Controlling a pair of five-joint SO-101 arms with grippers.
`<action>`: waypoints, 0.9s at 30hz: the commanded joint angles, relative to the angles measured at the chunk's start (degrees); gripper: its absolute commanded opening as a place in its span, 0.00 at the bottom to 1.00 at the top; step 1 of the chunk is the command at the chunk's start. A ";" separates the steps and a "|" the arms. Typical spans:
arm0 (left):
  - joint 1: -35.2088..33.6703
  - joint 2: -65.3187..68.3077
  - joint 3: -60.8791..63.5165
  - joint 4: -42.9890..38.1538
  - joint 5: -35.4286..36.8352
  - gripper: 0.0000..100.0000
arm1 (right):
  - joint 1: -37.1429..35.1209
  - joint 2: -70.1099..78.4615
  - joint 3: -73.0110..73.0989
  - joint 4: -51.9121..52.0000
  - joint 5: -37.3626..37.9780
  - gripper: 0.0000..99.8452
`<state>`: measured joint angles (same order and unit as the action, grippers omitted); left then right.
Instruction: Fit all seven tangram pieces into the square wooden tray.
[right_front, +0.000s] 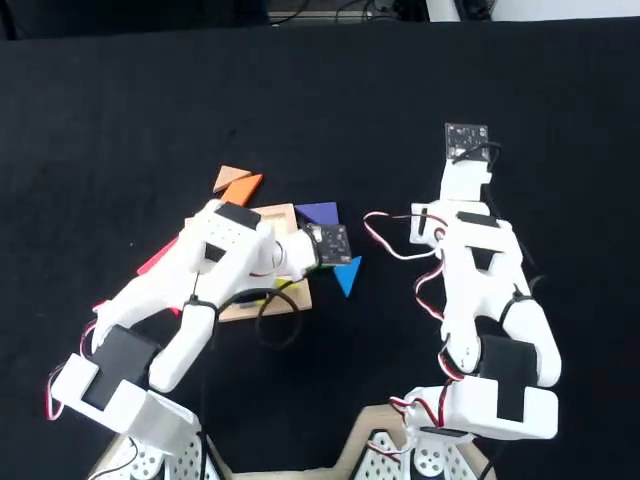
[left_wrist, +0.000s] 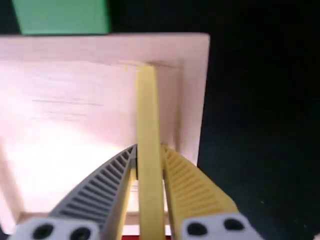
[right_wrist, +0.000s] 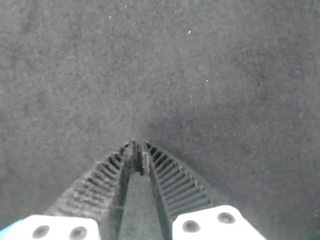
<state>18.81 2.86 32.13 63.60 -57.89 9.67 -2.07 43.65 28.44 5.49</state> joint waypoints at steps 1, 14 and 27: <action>-0.66 -2.55 0.31 -0.18 0.70 0.03 | -0.88 -0.22 -2.86 -1.14 -0.26 0.01; 2.15 -2.64 -2.51 5.71 4.75 0.28 | -0.88 -0.13 -2.86 -1.14 -0.26 0.01; 2.15 -2.73 -3.56 6.15 4.84 0.26 | -0.88 -0.22 -2.86 -1.14 -0.26 0.01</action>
<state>20.31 2.51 31.60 68.62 -53.32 9.67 -2.07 43.65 28.44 5.49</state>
